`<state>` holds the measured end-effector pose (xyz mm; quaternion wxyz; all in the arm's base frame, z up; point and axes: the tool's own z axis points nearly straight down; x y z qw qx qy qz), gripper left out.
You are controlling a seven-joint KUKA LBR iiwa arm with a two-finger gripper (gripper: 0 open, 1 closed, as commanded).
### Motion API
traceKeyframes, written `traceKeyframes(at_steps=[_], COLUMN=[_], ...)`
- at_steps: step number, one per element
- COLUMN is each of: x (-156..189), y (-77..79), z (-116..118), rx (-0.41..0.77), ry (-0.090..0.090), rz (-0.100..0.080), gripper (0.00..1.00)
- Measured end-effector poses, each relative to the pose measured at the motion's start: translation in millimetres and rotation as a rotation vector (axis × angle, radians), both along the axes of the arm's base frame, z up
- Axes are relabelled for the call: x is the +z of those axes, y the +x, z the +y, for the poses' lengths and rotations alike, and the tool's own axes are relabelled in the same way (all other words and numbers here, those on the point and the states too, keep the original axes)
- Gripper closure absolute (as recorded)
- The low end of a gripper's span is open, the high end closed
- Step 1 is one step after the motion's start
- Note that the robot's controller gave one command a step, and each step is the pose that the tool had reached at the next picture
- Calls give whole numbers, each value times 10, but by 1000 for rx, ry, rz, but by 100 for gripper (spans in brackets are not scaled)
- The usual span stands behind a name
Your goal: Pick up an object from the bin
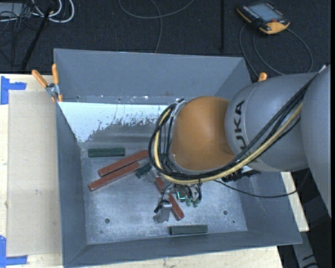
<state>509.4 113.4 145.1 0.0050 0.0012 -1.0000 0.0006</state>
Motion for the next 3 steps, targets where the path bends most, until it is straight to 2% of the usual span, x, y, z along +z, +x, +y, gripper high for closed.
traceKeyframes(at_steps=[1,2,3], x=[42,-162,-395], y=[18,507,953], z=[-4,64,-119], rx=[-3,-9,99], ry=[1,2,2], rz=[-7,-14,-12], gripper=[0,0,0])
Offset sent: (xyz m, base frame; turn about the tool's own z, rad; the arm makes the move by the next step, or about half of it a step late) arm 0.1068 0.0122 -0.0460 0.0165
